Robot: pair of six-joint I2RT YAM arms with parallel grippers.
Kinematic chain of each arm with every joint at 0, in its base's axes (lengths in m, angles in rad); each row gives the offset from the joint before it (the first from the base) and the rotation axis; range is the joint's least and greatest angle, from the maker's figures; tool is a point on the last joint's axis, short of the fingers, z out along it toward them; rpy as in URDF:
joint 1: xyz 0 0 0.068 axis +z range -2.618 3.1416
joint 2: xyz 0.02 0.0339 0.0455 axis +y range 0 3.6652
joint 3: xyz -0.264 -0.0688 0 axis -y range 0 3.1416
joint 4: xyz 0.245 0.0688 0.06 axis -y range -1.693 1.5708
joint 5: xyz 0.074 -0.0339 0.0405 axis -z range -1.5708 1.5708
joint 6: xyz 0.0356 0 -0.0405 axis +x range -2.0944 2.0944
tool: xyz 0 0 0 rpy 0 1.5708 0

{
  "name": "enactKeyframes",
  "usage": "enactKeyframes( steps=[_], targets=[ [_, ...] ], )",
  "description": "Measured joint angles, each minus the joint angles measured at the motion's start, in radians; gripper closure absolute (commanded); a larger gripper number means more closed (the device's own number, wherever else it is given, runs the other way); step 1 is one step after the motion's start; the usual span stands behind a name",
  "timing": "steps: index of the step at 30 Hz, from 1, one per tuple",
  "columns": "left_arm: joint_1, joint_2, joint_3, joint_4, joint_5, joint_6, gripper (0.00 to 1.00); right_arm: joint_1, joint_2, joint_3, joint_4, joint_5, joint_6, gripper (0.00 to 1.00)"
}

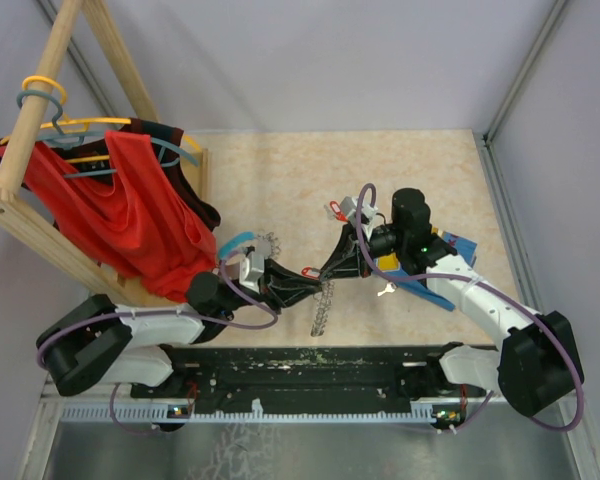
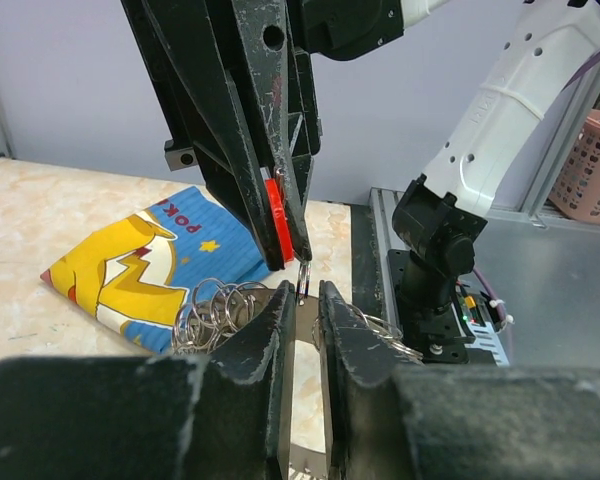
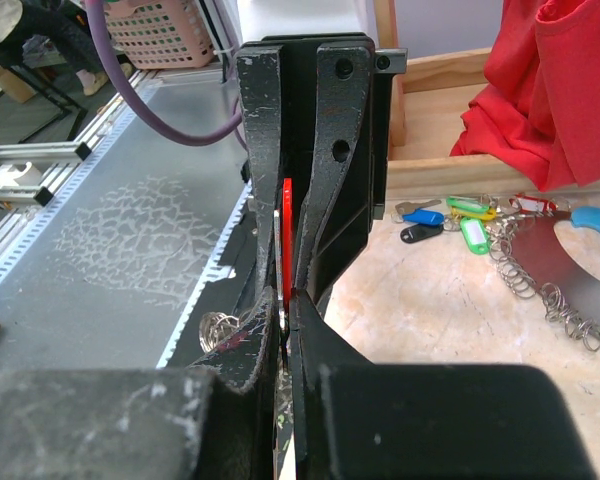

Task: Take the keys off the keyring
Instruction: Remove the key from the keyring.

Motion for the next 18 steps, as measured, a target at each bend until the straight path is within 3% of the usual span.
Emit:
enactKeyframes(
  steps=[9,18],
  targets=[
    [0.002,0.011,0.016,0.002,0.009,-0.007,0.82,0.0,0.0,0.0,0.0,0.0,0.0,1.0],
    [0.003,0.023,0.017,0.001,0.015,-0.014,0.99,0.0,0.0,0.0,0.0,0.0,0.0,1.0]
  ],
)
